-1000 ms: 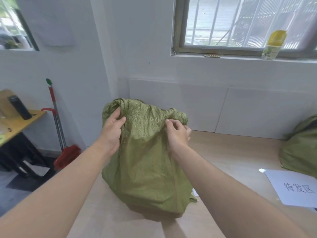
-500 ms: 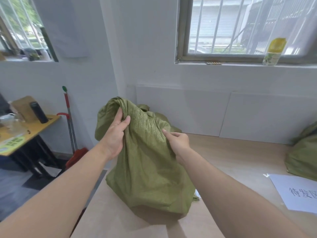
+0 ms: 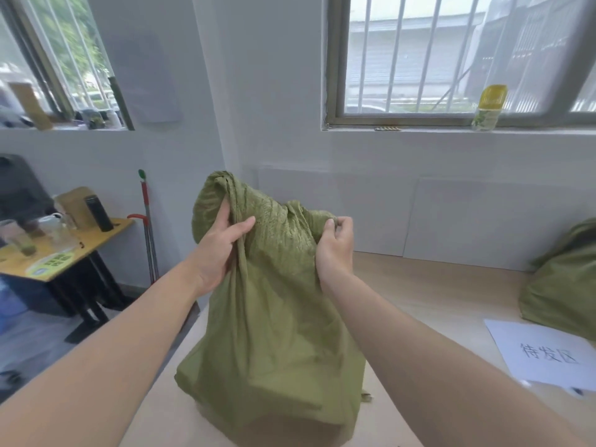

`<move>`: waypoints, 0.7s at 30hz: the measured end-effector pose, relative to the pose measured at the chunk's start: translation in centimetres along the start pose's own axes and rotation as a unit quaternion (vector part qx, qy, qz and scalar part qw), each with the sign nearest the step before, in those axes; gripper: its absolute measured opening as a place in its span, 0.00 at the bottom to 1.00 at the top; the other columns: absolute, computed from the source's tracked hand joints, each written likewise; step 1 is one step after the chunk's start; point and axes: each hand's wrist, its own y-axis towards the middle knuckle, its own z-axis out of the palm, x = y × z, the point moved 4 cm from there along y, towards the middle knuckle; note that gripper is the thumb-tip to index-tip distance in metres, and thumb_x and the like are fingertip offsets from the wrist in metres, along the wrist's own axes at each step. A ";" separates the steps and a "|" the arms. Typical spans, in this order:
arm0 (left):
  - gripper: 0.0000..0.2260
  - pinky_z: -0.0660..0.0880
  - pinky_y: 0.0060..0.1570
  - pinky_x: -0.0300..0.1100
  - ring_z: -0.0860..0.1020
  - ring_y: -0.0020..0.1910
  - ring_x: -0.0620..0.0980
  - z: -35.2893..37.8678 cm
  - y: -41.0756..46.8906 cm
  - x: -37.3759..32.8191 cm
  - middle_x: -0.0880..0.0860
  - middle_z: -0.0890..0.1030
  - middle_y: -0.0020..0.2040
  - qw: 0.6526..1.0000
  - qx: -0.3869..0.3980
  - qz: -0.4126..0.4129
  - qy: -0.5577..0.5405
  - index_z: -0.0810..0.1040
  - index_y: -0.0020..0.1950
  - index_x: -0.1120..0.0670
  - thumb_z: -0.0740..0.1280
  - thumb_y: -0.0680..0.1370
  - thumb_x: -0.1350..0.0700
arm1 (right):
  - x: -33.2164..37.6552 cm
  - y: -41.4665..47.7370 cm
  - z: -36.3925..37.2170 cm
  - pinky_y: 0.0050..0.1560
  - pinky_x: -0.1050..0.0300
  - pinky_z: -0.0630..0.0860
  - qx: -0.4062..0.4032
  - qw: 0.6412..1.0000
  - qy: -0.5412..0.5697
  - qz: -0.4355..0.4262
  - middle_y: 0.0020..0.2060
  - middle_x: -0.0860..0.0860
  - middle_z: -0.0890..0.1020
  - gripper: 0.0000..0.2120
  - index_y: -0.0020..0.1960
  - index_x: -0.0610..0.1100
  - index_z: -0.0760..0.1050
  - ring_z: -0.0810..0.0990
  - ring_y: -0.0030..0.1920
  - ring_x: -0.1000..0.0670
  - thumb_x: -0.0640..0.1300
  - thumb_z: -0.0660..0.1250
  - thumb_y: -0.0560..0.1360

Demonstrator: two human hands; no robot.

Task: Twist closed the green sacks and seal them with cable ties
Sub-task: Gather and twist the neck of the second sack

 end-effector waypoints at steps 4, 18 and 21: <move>0.28 0.80 0.57 0.42 0.81 0.62 0.43 1.6 -3.0 -0.9 0.41 0.79 0.66 1.000 -0.012 0.014 0.007 0.58 0.81 0.38 0.61 0.85 0.59 | 1.1 -1.9 -3.6 0.41 0.52 0.66 -0.039 0.999 0.016 0.002 0.36 0.53 0.67 0.08 0.50 0.46 0.66 0.67 0.36 0.51 0.47 0.54 0.86; 0.31 0.75 0.68 0.54 0.79 0.66 0.47 14.3 -11.8 -1.8 0.45 0.74 0.73 0.994 0.100 -0.010 -0.040 0.55 0.82 0.37 0.64 0.84 0.56 | 4.7 -9.5 -19.6 0.42 0.53 0.68 -0.155 0.986 0.004 -0.057 0.36 0.54 0.70 0.07 0.48 0.46 0.66 0.68 0.35 0.52 0.45 0.57 0.85; 0.31 0.72 0.71 0.54 0.77 0.68 0.47 18.2 -13.3 -2.0 0.44 0.73 0.74 0.992 0.122 -0.006 -0.036 0.54 0.82 0.38 0.64 0.84 0.57 | 5.2 -10.1 -24.4 0.42 0.54 0.68 -0.171 0.984 0.017 -0.055 0.37 0.52 0.70 0.07 0.48 0.46 0.66 0.67 0.36 0.52 0.45 0.56 0.85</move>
